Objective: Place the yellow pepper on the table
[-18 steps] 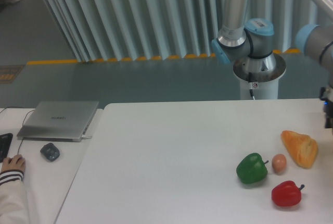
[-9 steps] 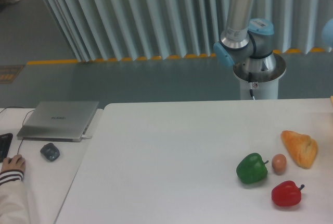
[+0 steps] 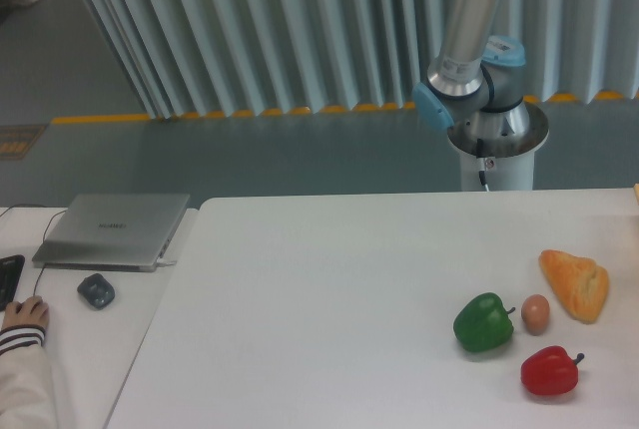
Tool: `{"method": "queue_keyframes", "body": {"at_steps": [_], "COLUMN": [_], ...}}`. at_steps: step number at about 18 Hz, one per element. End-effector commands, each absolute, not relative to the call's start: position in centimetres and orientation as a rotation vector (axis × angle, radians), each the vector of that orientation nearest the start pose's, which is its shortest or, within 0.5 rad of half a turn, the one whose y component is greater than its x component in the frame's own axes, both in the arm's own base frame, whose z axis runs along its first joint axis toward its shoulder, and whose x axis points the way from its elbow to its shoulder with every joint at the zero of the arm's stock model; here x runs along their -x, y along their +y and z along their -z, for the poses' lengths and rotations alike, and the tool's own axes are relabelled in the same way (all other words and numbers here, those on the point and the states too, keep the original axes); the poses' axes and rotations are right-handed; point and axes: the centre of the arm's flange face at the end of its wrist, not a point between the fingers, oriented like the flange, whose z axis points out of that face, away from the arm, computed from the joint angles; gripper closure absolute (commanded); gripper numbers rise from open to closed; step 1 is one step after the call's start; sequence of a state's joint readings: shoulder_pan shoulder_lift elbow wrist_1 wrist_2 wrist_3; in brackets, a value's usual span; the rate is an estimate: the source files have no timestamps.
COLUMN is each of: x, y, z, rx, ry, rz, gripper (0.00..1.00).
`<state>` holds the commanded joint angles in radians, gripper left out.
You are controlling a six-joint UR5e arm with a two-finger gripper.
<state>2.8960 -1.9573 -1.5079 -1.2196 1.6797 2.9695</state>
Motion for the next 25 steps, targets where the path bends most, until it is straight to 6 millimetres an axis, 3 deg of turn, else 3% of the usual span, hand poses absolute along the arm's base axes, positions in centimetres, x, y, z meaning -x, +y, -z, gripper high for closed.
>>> {"method": "queue_keyframes", "body": {"at_steps": [5,16,22,25], "x": [60.3,60.8,61.1,60.9], "y": [24.6,23.8,22.3,22.7], "z": [-32.6,-29.2,-27.7,-28.5], "rx": [2.179,2.145,2.152,2.19], "ry": [2.416,2.36,2.297,2.284], "rz": [0.043,0.081,0.086,0.087], "gripper": [0.0,0.0,0.0,0.38]}}
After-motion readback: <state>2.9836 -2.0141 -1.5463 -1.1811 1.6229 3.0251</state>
